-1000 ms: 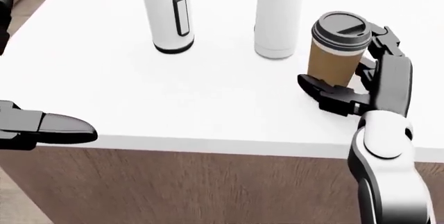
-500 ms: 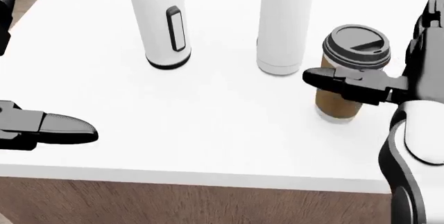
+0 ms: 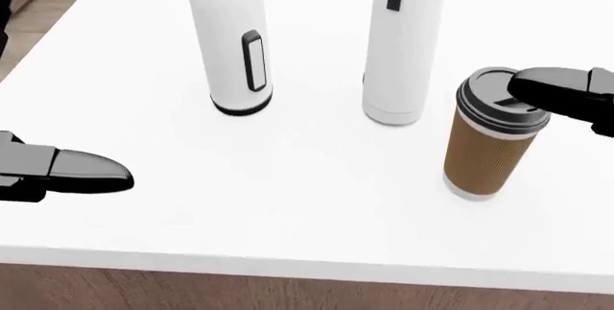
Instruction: Move the drinks to the dining counter.
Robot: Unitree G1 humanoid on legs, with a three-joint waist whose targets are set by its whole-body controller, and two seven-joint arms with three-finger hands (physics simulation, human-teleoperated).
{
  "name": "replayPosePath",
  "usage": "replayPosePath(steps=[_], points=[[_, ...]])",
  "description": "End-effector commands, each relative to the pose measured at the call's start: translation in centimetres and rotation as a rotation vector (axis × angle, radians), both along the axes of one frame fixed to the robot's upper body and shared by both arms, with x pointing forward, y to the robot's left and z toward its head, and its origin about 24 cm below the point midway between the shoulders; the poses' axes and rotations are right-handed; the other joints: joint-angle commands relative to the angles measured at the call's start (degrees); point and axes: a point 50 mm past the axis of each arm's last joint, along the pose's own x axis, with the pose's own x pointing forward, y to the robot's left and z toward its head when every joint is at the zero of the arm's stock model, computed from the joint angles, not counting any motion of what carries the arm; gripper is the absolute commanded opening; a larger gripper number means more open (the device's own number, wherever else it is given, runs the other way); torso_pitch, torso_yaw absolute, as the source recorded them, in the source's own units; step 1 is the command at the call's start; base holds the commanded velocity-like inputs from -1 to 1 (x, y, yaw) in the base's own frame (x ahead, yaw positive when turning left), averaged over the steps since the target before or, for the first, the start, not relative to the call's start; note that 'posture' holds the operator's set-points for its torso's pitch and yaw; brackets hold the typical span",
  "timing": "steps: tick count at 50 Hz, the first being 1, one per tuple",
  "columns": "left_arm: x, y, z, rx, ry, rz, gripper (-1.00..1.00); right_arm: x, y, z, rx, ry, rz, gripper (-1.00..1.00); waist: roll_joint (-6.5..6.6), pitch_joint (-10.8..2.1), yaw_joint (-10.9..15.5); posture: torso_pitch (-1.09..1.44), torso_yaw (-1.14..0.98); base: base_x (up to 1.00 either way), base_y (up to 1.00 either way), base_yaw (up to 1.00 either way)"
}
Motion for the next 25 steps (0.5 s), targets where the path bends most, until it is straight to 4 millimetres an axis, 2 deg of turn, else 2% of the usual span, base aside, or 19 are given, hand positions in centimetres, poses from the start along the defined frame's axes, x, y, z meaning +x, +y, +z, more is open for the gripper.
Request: replayPosePath(steps=[1, 5, 9, 12, 17, 21, 25], points=[[-0.4, -0.1, 0.9, 0.006, -0.065, 0.003, 1.0, -0.5, 0.0, 0.8, -0.016, -0.05, 0.004, 1.0, 0.07, -0.96, 0.0, 0.0, 0.0, 0.0, 0.0, 0.0], [-0.6, 0.0, 1.1, 0.005, -0.072, 0.001, 1.0, -1.4, -0.7, 1.1, -0.019, -0.064, -0.005, 1.0, 0.04, -0.82, 0.0, 0.0, 0.0, 0.0, 0.0, 0.0], [-1.3, 0.0, 1.3, -0.005, -0.095, -0.014, 1.0, -2.7, -2.5, 1.4, -0.033, -0.093, -0.031, 1.0, -0.12, -0.65, 0.1, 0.0, 0.0, 0.0, 0.0, 0.0], [-2.1, 0.2, 1.8, -0.02, -0.124, -0.017, 1.0, -4.3, -3.5, 1.8, -0.031, -0.123, -0.048, 1.0, -0.43, -0.52, 0.3, 0.0, 0.0, 0.0, 0.0, 0.0], [-3.0, 0.7, 2.1, -0.033, -0.157, -0.012, 1.0, -6.5, -4.0, 2.0, -0.009, -0.148, -0.071, 1.0, -0.79, 0.19, 0.5, 0.0, 0.0, 0.0, 0.0, 0.0], [-4.5, 2.0, 2.7, -0.111, -0.249, -0.002, 1.0, -8.3, -4.2, 3.1, -0.011, -0.268, -0.057, 1.0, -0.81, 0.56, 0.3, 0.0, 0.0, 0.0, 0.0, 0.0], [-6.1, 3.1, 3.4, -0.141, -0.338, 0.027, 1.0, -10.7, -5.4, 3.7, 0.002, -0.391, -0.117, 1.0, -0.66, 0.93, 0.0, 0.0, 0.0, 0.0, 0.0, 0.0]])
